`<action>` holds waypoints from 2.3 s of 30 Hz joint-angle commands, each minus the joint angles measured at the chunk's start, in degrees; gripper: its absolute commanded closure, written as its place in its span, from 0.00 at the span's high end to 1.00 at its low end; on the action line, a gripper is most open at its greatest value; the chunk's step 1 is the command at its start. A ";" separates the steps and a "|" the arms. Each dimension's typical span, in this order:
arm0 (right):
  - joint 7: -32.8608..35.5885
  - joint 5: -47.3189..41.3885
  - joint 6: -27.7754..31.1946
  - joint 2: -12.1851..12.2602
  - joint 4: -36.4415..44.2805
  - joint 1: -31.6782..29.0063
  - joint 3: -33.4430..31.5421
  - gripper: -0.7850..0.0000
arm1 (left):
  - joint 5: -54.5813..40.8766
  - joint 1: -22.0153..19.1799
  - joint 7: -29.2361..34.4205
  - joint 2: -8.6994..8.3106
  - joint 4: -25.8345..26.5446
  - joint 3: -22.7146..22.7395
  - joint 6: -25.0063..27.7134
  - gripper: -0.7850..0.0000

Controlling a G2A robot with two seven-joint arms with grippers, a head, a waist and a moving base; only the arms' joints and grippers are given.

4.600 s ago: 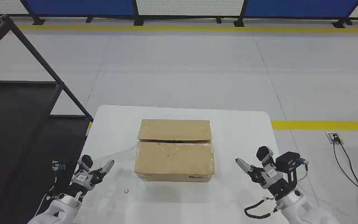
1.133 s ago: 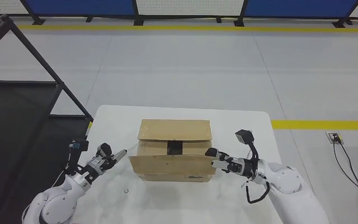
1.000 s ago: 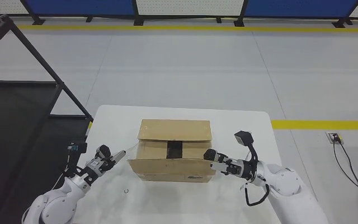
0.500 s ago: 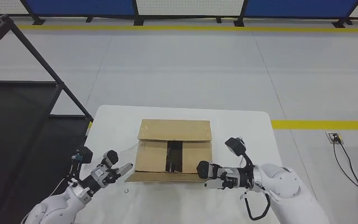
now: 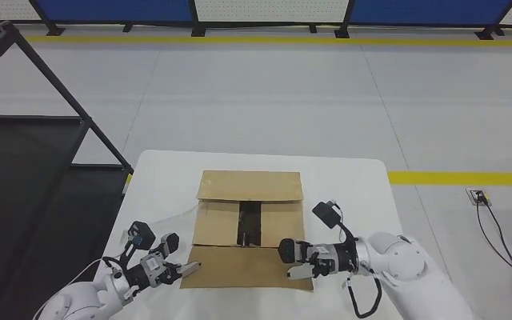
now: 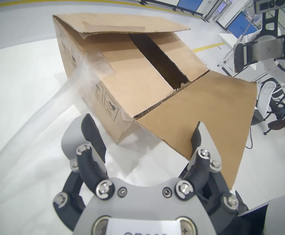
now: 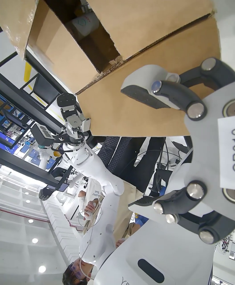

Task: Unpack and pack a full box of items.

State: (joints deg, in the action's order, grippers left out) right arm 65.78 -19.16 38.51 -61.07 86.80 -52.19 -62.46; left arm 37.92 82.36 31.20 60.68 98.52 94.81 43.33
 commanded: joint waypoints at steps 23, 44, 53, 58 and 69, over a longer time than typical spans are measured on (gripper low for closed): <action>-9.71 -7.26 -3.21 -0.37 -4.68 3.54 0.50 1.00 | 3.84 -0.67 1.64 -0.60 -1.57 -2.03 -3.25 1.00; -11.74 -14.65 -24.02 -2.89 -21.84 11.09 3.27 1.00 | 9.85 -0.60 -6.10 -1.00 -2.75 -4.02 -3.76 1.00; -15.62 -13.40 -21.58 -4.94 -26.64 16.19 5.77 1.00 | 9.82 -0.43 -7.00 -1.13 -2.71 -4.66 -4.99 1.00; -20.43 -11.35 -21.15 -6.09 -29.80 19.79 6.70 1.00 | 9.44 -0.22 -7.13 -1.22 -2.55 -5.03 -5.47 1.00; -24.56 -10.74 -14.53 -8.43 -36.21 24.36 8.60 1.00 | 9.28 -0.13 -6.99 -1.30 -1.77 -6.01 -6.17 1.00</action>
State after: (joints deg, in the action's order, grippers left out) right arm 41.14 -29.84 24.19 -69.52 50.50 -27.79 -53.84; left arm 47.20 82.23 24.21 59.39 96.76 88.79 37.16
